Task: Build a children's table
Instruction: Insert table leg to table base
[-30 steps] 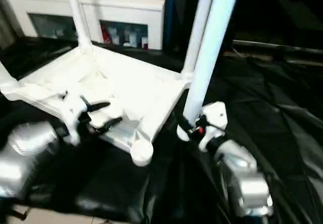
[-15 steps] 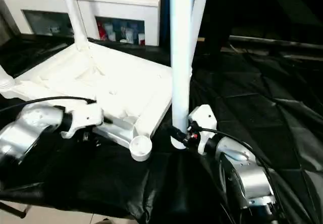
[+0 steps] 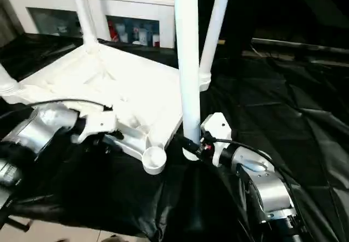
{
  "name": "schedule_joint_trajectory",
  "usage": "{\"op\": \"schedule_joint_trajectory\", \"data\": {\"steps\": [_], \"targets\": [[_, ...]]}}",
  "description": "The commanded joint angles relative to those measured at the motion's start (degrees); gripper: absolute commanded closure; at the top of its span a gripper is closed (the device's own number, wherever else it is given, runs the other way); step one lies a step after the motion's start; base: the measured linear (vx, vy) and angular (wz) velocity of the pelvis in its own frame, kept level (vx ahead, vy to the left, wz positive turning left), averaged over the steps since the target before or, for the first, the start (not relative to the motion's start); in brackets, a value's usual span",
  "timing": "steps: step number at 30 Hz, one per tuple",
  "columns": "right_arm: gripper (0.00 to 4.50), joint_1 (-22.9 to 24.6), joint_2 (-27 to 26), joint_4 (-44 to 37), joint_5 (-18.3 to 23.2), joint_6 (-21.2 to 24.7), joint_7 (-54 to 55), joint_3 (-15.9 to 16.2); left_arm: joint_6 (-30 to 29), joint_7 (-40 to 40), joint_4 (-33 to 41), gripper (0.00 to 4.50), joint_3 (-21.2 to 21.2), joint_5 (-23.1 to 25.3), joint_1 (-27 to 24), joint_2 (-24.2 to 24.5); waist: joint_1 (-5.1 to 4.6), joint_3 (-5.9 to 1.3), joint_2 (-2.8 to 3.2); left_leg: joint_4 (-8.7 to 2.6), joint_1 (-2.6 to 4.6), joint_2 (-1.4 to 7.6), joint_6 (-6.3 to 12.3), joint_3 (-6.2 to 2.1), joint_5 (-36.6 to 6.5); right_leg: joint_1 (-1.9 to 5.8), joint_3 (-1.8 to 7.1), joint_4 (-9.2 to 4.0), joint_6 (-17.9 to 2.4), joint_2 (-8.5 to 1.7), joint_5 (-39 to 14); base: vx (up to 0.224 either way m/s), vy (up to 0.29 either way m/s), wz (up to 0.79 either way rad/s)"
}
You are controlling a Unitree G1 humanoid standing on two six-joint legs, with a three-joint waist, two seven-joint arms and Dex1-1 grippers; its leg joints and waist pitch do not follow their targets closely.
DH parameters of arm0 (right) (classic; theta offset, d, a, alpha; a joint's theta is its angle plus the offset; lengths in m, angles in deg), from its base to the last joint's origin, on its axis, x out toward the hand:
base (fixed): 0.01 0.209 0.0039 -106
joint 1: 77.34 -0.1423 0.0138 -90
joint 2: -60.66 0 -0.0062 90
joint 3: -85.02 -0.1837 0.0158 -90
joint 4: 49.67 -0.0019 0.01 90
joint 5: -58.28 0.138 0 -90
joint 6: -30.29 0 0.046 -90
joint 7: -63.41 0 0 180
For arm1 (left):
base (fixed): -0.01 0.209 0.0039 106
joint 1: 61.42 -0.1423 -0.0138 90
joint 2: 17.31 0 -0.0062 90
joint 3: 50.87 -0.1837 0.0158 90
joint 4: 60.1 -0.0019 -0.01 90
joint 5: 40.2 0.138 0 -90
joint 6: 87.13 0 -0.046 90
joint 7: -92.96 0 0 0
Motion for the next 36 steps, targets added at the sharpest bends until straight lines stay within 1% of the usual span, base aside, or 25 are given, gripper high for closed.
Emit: {"op": "schedule_joint_trajectory", "data": {"steps": [1,7,9,11,13,14,15,16,18,19,20,21,22,23,24,25,26,27,28,30,31,33,34,35,36], "targets": [[2.59,0.43,0.63,-0.31,-0.33,-1.18,-0.1,0.16,1.53,-0.94,-2.01,2.75,-0.71,1.55,1.56,-0.44,0.24,-3.71,0.32,-4.05,1.63,3.56,2.58,-1.07,-2.46,1.77,2.06,-2.95,-15.33,-6.01,19.21,0.0,0.0,0.0],[2.59,1.08,0.53,-0.85,-0.72,-1.19,-0.26,0.66,4.28,-1.99,-6.43,3.3,-2.75,4.35,4.16,-1.72,0.3,-3.63,0.63,-4.31,1.75,3.82,2.2,-0.97,-4.79,1.75,1.92,-3.23,-15.63,-6.34,16.91,0.0,0.0,0.0],[2.59,1.09,0.46,-0.88,-0.78,-1.18,-0.26,0.67,4.93,-2.05,-7.32,3.55,-2.9,4.7,4.56,-2.04,0.29,-3.64,0.51,-4.32,1.54,3.79,2.26,-0.97,-4.45,1.97,1.9,-3.12,-15.65,-6.57,17.56,0.0,0.0,0.0],[2.59,1.14,0.33,-0.95,-0.82,-1.16,-0.19,0.67,5.26,-2.55,-8.27,3.67,-2.94,4.83,5.09,-2.55,0.26,-3.63,0.84,-4.29,1.58,3.81,2.25,-1.03,-4.72,1.93,1.91,-3.13,-15.78,-6.6,17.73,0.0,0.0,0.0],[2.59,1.23,0.23,-1.0,-0.81,-1.22,-0.01,0.69,5.55,-3.77,-9.81,3.74,-2.69,4.75,5.92,-3.39,0.25,-3.63,0.63,-4.26,1.56,3.77,2.54,-0.94,-4.29,1.98,1.93,-3.14,-16.04,-6.55,18.49,0.0,0.0,0.0],[2.59,1.23,0.23,-1.0,-0.81,-1.22,-0.01,0.69,5.55,-3.77,-9.81,3.88,-2.69,4.75,5.92,-3.39,0.27,-3.63,0.59,-4.2,1.49,3.73,2.64,-0.9,-4.05,2.02,1.92,-3.1,-16.14,-6.55,18.86,0.0,0.0,0.0],[2.59,1.23,0.23,-1.0,-0.81,-1.22,-0.01,0.69,5.55,-3.77,-9.81,3.88,-2.69,4.75,5.92,-3.39,0.31,-3.66,0.62,-4.19,1.49,3.78,2.86,-0.92,-3.89,2.02,1.88,-3.06,-16.31,-6.65,19.27,0.0,0.0,0.0],[2.59,1.16,-0.61,-0.73,-0.5,-0.94,1.38,0.06,2.08,-7.85,-10.65,3.99,-0.94,2.5,6.25,-4.62,0.3,-3.61,1.05,-4.21,1.58,3.74,2.85,-0.91,-3.92,1.89,1.9,-3.1,-16.41,-6.64,19.36,0.0,0.0,0.0],[2.59,0.92,-1.0,-0.42,-0.51,-0.77,2.23,-0.31,0.87,-8.27,-10.44,4.05,-0.64,2.13,6.1,-4.78,0.21,-3.6,0.75,-4.26,1.5,3.76,2.93,-0.94,-4.12,2.0,1.85,-3.09,-16.89,-6.56,19.08,0.0,0.0,0.0],[2.59,-0.29,-3.03,0.89,0.23,0.1,5.82,-2.37,-3.09,-9.21,-9.26,4.19,0.67,0.37,4.97,-5.43,0.12,-3.58,0.44,-4.3,1.5,3.74,3.13,-0.87,-3.71,1.97,1.84,-3.06,-17.25,-6.64,19.08,0.0,0.0,0.0],[2.59,-0.99,-4.11,1.32,1.17,0.67,7.3,-3.57,-4.62,-7.8,-8.87,4.25,1.28,-0.02,4.29,-5.85,0.08,-3.6,0.61,-4.27,1.49,3.72,3.21,-0.87,-3.65,1.89,1.86,-2.96,-17.56,-6.75,18.87,0.0,0.0,0.0],[2.59,-1.24,-4.5,1.47,1.5,0.87,7.82,-4.0,-5.17,-7.3,-8.74,4.29,1.5,-0.16,4.05,-6.0,-0.13,-3.5,0.59,-4.39,1.43,3.67,3.44,-0.87,-4.11,1.84,1.81,-3.13,-18.16,-6.79,17.48,0.0,0.0,0.0],[2.59,-2.34,-6.1,1.64,3.73,2.27,9.45,-5.89,-7.28,-2.19,-8.56,4.33,2.95,-0.6,2.93,-7.23,-0.21,-3.47,0.23,-4.46,1.55,3.79,3.57,-0.74,-4.6,1.96,1.79,-3.31,-18.29,-6.73,16.22,0.0,0.0,0.0],[2.59,-3.45,-7.58,1.54,6.37,4.03,10.8,-7.83,-9.61,4.21,-8.36,4.33,4.59,-0.95,1.68,-8.74,-0.01,-3.4,-0.23,-4.42,1.66,3.89,4.27,-0.63,-4.77,1.84,1.8,-3.37,-18.5,-6.93,14.97,0.0,0.0,0.0],[2.59,-3.87,-8.05,1.48,7.29,4.74,11.32,-8.52,-10.57,6.42,-8.29,4.39,5.28,-1.13,1.22,-9.38,-0.06,-3.4,-0.03,-4.4,1.67,3.85,4.48,-0.55,-5.01,1.82,1.8,-3.42,-18.5,-6.97,14.0,0.0,0.0,0.0],[2.59,-3.87,-8.05,1.48,7.29,4.74,11.32,-8.52,-10.57,6.42,-8.29,4.4,5.28,-1.13,1.22,-9.38,0.03,-3.41,0.13,-4.39,1.65,3.85,4.63,-0.5,-4.73,1.77,1.78,-3.57,-18.11,-6.92,12.56,0.0,0.0,0.0],[2.59,-4.18,-8.23,1.55,7.77,5.01,11.58,-8.93,-10.6,6.93,-7.69,4.4,5.43,-1.22,0.63,-9.59,-0.05,-3.39,0.13,-4.46,1.38,3.78,4.69,-0.54,-4.05,1.95,1.76,-3.58,-17.71,-6.87,12.56,0.0,0.0,0.0],[2.59,-4.34,-8.32,1.61,7.99,5.14,11.72,-9.13,-10.63,7.18,-7.38,4.41,5.5,-1.26,0.34,-9.69,-0.25,-3.45,-0.32,-4.51,0.96,3.67,5.03,-0.64,-2.39,2.28,1.61,-3.33,-16.8,-6.79,13.57,0.0,0.0,0.0],[2.59,-5.92,-9.01,2.62,9.59,5.99,12.86,-10.61,-11.21,9.54,-4.18,4.46,6.07,-1.12,-2.44,-10.65,-0.44,-3.56,-0.57,-4.44,1.16,3.74,5.48,-0.51,-1.92,2.02,1.57,-3.27,-16.41,-6.78,14.54,0.0,0.0,0.0],[2.59,-6.93,-9.36,3.39,10.23,6.41,13.43,-11.38,-11.96,11.13,-1.78,4.48,6.35,-0.89,-4.37,-11.25,-0.73,-3.57,-0.39,-4.31,1.25,3.68,5.99,-0.39,-2.19,1.82,1.58,-3.44,-16.55,-6.82,14.56,0.0,0.0,0.0],[2.59,-7.34,-9.43,3.76,10.1,6.74,13.43,-11.45,-12.51,11.82,-0.38,4.48,6.53,-0.74,-5.3,-11.56,-0.69,-3.39,-0.53,-4.33,1.33,3.62,5.9,-0.2,-2.84,1.6,1.69,-3.81,-16.34,-6.75,12.83,0.0,0.0,0.0],[2.59,-8.11,-9.1,4.7,9.1,7.11,12.79,-10.84,-13.31,13.03,1.79,4.48,6.74,-0.52,-6.84,-12.23,-0.71,-3.25,-0.45,-4.51,1.27,3.75,5.35,-0.26,-3.41,1.58,1.62,-3.84,-16.06,-6.74,10.66,0.0,0.0,0.0],[2.59,-8.67,-8.77,5.33,8.46,7.62,12.29,-10.31,-13.59,13.99,3.38,4.48,6.69,-0.33,-7.92,-12.64,-0.68,-3.2,-0.67,-4.55,1.42,3.82,5.2,-0.15,-3.85,1.47,1.66,-4.02,-15.92,-6.67,9.78,0.0,0.0,0.0],[2.59,-9.03,-8.51,5.75,8.1,7.95,11.99,-9.94,-13.72,14.68,4.37,4.48,6.59,-0.22,-8.6,-12.9,-0.5,-3.1,-0.44,-4.59,1.56,3.81,4.81,-0.11,-4.44,1.29,1.74,-4.2,-15.61,-6.7,7.96,0.0,0.0,0.0],[2.59,-9.56,-8.25,6.42,8.16,8.44,11.32,-9.65,-14.07,14.94,4.83,4.48,6.53,-0.32,-8.9,-13.14,-0.4,-3.06,-0.41,-4.74,1.59,3.84,4.19,-0.12,-5.13,1.25,1.76,-4.33,-15.28,-6.68,6.43,0.0,0.0,0.0]]}}
